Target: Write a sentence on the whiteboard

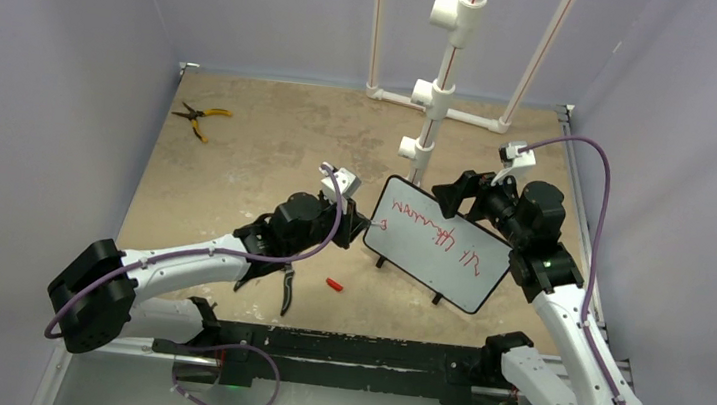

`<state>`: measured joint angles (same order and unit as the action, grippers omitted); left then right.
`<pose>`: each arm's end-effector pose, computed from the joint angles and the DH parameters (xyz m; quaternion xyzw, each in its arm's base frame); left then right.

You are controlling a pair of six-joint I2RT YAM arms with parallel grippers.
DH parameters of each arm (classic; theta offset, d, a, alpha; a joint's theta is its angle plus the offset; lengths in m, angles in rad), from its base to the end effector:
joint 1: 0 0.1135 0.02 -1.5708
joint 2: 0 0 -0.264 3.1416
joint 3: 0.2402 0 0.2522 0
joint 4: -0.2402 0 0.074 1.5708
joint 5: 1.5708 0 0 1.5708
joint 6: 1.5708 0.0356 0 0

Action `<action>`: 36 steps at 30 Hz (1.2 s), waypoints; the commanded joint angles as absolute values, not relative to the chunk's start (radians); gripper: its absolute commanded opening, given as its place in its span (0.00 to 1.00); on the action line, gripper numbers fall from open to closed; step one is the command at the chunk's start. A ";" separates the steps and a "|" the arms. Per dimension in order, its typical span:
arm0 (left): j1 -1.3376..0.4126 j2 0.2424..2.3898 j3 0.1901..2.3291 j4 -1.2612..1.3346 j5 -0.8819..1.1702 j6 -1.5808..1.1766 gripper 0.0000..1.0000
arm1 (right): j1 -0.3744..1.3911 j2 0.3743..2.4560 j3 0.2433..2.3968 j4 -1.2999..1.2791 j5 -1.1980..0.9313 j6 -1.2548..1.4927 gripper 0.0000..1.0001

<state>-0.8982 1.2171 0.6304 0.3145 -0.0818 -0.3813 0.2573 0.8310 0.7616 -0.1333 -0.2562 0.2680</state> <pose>0.1712 -0.2103 0.2461 0.1795 0.7757 -0.3345 0.5041 0.1880 0.0588 0.3295 -0.0766 0.7691 0.2583 0.5796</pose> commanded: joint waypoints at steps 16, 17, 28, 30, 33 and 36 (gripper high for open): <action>-0.898 1.240 0.633 0.349 -0.046 -0.396 0.00 | 0.262 0.835 0.767 -0.089 -0.267 0.255 0.94; -0.897 1.242 0.631 0.344 -0.047 -0.400 0.00 | 0.262 0.835 0.767 -0.089 -0.267 0.255 0.94; -0.899 1.261 0.629 0.352 -0.036 -0.408 0.00 | 0.262 0.829 0.765 -0.087 -0.268 0.255 0.94; -0.899 1.263 0.631 0.353 -0.035 -0.408 0.00 | 0.262 0.828 0.766 -0.088 -0.267 0.255 0.94; -0.900 1.264 0.630 0.358 -0.034 -0.408 0.00 | 0.262 0.828 0.765 -0.088 -0.267 0.255 0.94; -0.899 1.267 0.632 0.373 -0.029 -0.412 0.00 | 0.262 0.831 0.766 -0.088 -0.266 0.256 0.94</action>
